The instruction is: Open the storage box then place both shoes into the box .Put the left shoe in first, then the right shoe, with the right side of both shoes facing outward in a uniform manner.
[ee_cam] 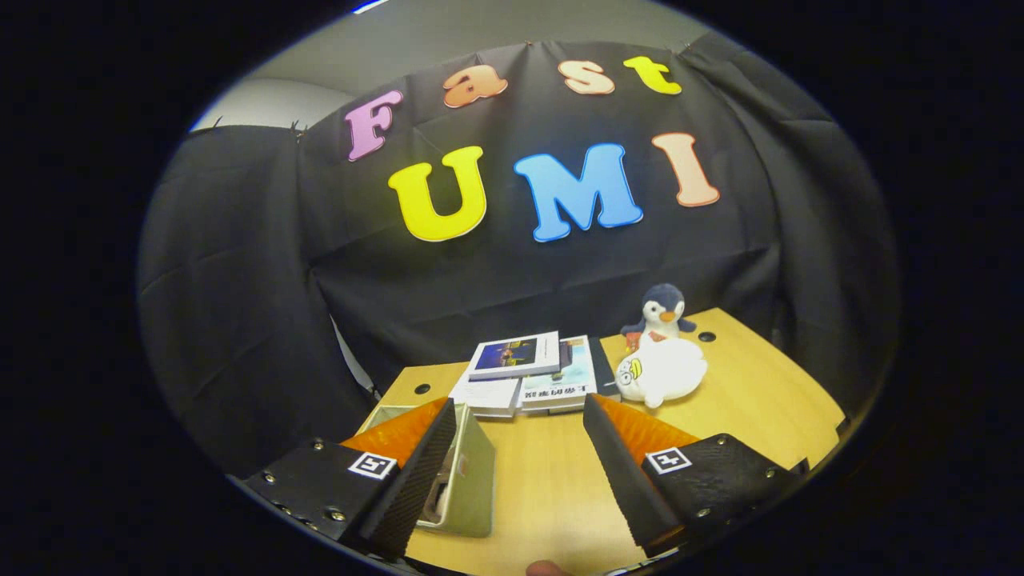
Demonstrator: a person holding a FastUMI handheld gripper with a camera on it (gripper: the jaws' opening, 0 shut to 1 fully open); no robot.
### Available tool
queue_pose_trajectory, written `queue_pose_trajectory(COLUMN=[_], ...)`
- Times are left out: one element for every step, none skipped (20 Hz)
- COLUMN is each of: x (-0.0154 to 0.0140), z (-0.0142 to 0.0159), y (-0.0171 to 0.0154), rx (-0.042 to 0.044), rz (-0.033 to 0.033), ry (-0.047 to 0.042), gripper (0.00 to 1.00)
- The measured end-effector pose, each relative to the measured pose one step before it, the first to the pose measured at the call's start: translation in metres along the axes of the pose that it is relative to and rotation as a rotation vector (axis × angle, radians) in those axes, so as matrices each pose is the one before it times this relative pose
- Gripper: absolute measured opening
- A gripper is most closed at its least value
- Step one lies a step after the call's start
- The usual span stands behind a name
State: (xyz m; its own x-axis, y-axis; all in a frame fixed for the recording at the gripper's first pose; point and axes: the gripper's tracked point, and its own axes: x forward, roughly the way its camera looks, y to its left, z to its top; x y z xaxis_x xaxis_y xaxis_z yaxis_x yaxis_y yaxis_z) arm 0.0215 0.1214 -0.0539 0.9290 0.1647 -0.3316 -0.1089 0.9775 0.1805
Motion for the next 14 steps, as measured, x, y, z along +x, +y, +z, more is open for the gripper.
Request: queue_pose_trajectory(x=[-0.00637,-0.00591,-0.00538,-0.00732,-0.00458,-0.00411,-0.00324,-0.00393,-0.00253,-0.00394,-0.00196,-0.00487,-0.00161,-0.00482], z=[0.00677,0.00597,0.00545,0.00585,0.00586,0.00373,0.00352,0.00239,0.00266,0.00238,0.00155,0.00291,0.00506,0.00546], y=[-0.01054,-0.00977,-0.01019,-0.01057,-0.0109,-0.00938,-0.00987,-0.00781,-0.00726,-0.00708,-0.00834,-0.00826,-0.00911,-0.00501], rx=[-0.01971,-0.01838,-0.01713,-0.02041,-0.02235,-0.02134,-0.01404,-0.00664,-0.00289,0.00016,0.00242,0.00223,0.00246,0.00454], rz=[-0.00452,-0.00287,-0.00924,-0.00839,-0.0142,-0.01112,-0.01502,-0.01193,-0.00902,-0.01065,-0.01015,-0.01401,-0.01908,-0.00704], ry=[-0.01998,-0.01973,-0.01373,-0.01579,-0.018,-0.01661,-0.01345,-0.01241,-0.01427,-0.01255,-0.01097,-0.01601,-0.02054,-0.02206], gripper=[0.97,0.98,0.98,0.97,0.98,0.98,0.97,0.98,0.98,0.98,0.98,0.98,0.98,0.97])
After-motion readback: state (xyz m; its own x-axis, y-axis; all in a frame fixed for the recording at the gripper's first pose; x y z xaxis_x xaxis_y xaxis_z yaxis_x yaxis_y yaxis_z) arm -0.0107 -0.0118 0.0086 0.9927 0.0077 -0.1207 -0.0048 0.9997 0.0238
